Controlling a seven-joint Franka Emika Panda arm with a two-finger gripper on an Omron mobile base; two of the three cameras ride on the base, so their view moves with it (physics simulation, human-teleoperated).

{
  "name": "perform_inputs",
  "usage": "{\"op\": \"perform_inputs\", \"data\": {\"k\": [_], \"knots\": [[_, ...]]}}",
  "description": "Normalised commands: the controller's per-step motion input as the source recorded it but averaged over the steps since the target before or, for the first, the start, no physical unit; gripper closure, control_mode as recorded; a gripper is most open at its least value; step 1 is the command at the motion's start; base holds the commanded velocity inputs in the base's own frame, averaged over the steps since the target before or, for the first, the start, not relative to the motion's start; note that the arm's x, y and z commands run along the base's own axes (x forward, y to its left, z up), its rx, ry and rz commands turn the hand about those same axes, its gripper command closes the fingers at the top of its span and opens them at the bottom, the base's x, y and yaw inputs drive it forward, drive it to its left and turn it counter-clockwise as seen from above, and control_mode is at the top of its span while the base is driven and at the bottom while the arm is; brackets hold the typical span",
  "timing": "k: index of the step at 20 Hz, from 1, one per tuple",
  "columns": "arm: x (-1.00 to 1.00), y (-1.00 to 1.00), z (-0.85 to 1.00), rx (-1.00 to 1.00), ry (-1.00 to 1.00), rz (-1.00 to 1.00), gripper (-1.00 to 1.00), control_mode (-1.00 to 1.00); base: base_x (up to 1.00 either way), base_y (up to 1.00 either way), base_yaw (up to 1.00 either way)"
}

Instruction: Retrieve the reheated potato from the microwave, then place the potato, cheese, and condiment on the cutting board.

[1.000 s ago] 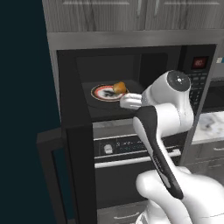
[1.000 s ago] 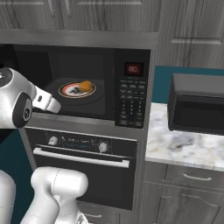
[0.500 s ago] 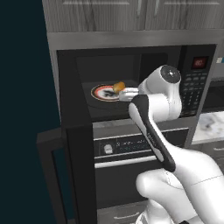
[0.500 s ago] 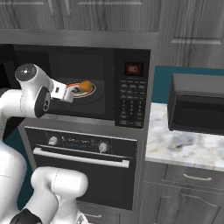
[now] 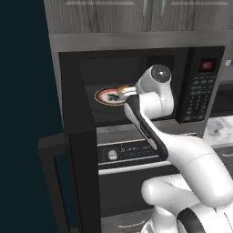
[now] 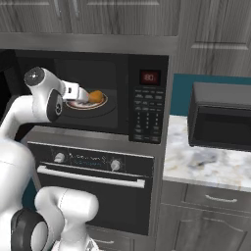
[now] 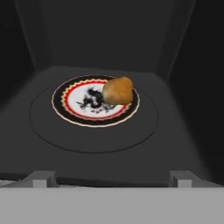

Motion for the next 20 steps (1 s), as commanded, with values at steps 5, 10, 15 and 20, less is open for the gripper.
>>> {"op": "perform_inputs", "data": {"k": [5, 10, 15, 20], "knots": [[0.65, -0.01, -0.01, -0.1, -0.02, 0.0, -1.0, -1.0, 0.0, 0.0, 0.0], [0.51, 0.02, -0.07, -0.01, 0.0, 0.0, -1.0, -1.0, 0.0, 0.0, 0.0], [0.49, 0.01, -0.06, 0.0, 0.0, 0.0, -1.0, -1.0, 0.0, 0.0, 0.0], [0.53, 0.01, -0.17, 0.0, 0.0, 0.0, -1.0, -1.0, 0.0, 0.0, 0.0]]}}
